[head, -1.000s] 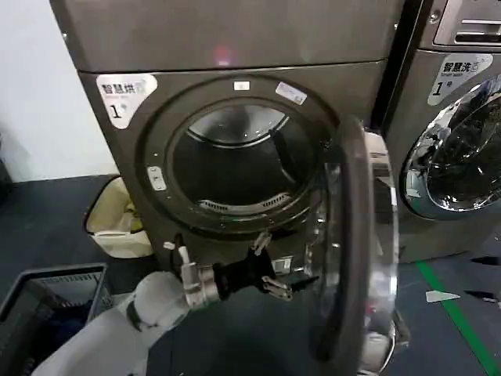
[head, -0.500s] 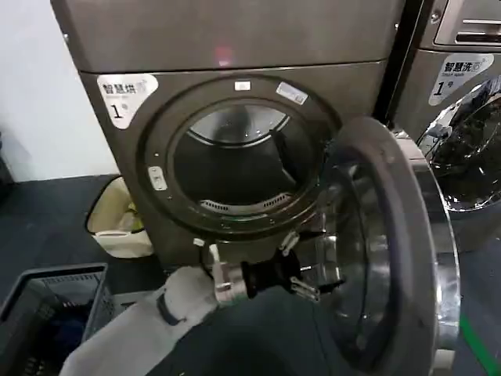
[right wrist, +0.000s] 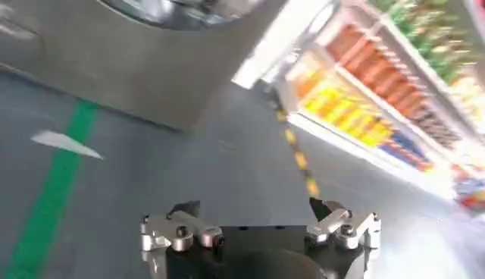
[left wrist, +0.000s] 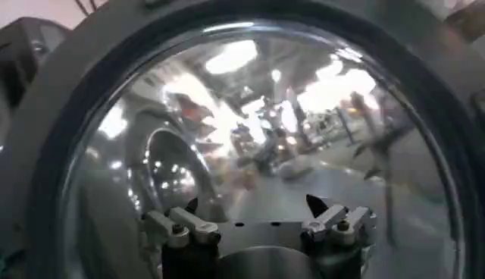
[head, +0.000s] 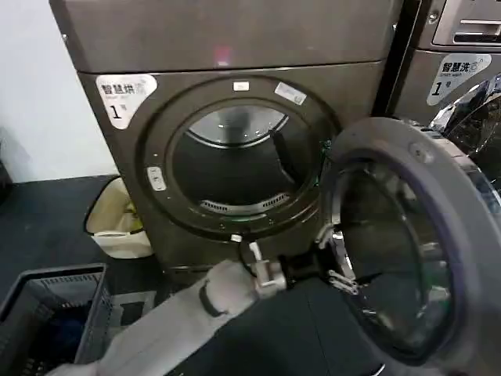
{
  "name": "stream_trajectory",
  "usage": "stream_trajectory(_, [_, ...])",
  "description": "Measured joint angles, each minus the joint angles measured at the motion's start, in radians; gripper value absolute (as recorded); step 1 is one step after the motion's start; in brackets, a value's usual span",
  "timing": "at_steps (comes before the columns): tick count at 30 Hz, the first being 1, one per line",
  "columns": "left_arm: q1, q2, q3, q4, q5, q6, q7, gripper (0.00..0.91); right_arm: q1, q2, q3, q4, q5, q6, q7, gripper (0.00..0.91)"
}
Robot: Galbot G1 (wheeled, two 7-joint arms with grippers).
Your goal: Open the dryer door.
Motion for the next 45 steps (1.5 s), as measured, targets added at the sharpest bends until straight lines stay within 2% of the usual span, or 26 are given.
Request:
stream_trajectory(10, [-0.047, -0.140, 0.025, 0.140, 0.106, -0.060, -0.071, 0.907, -0.078, 0.161, 0.136, 0.137, -0.056, -0.091, 0.069, 0.907])
stream_trajectory(17, [-0.063, -0.214, 0.024, 0.234, 0.218, -0.085, -0.152, 0.907, -0.107, 0.249, 0.202, 0.226, -0.059, -0.149, 0.088, 0.907])
stream_trajectory(22, [-0.065, -0.252, 0.020, 0.284, 0.304, -0.064, -0.211, 0.907, -0.113, 0.294, 0.226, 0.286, -0.050, -0.149, 0.094, 0.907])
stream_trajectory(30, [-0.067, -0.305, 0.016, 0.345, 0.417, 0.017, -0.314, 0.907, -0.116, 0.343, 0.241, 0.346, -0.046, -0.155, 0.108, 0.907])
stream_trajectory(36, [-0.068, -0.339, 0.018, 0.368, 0.461, 0.041, -0.342, 0.907, -0.116, 0.355, 0.244, 0.353, -0.045, -0.152, 0.107, 0.907])
stream_trajectory(45, [-0.066, -0.363, 0.017, 0.389, 0.469, 0.044, -0.336, 0.907, -0.114, 0.358, 0.244, 0.358, -0.033, -0.152, 0.097, 0.907])
